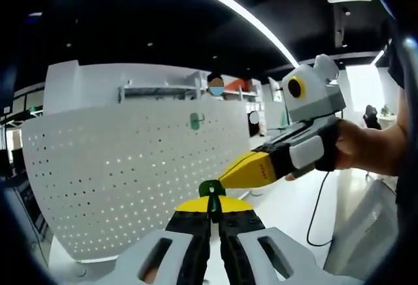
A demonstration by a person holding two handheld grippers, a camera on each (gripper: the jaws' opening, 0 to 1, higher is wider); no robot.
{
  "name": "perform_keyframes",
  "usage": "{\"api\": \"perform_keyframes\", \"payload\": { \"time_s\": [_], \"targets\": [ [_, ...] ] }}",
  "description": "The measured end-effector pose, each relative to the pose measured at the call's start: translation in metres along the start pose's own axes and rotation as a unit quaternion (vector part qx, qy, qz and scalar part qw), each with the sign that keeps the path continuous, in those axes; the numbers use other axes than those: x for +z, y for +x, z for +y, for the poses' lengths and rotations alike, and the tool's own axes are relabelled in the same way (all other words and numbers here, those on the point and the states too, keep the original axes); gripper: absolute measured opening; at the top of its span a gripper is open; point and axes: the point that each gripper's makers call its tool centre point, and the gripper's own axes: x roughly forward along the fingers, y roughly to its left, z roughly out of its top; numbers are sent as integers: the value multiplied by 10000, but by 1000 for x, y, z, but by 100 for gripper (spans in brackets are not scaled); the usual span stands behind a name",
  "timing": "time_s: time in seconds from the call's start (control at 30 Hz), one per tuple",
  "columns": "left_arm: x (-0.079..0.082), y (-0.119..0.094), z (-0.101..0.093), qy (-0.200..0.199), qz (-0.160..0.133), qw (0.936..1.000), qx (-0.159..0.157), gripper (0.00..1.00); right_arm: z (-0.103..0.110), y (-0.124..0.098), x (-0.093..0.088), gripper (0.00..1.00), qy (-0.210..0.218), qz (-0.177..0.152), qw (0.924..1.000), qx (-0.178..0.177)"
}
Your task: Insert the hook assembly into the mounting plate slot until the hook locks in place.
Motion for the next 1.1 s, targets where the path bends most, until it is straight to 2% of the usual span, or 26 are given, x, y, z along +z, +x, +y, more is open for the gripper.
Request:
{"api": "perform_keyframes", "payload": {
  "time_s": [0.37,0.53,0.67,1.1],
  "targets": [
    [1,4,1,-34,40,10000,54,3,-3,-6,4,7,-155,-103,9998,-82],
    [3,6,1,-39,33,10000,74,3,-5,-11,5,14,-264,-158,9994,-161],
    [6,9,0,-28,25,9999,101,3,-8,-15,6,15,-324,-168,9991,-214],
    [16,23,8,-162,-37,9995,281,3,-27,-38,12,28,-490,-296,9964,-627]
  ]
}}
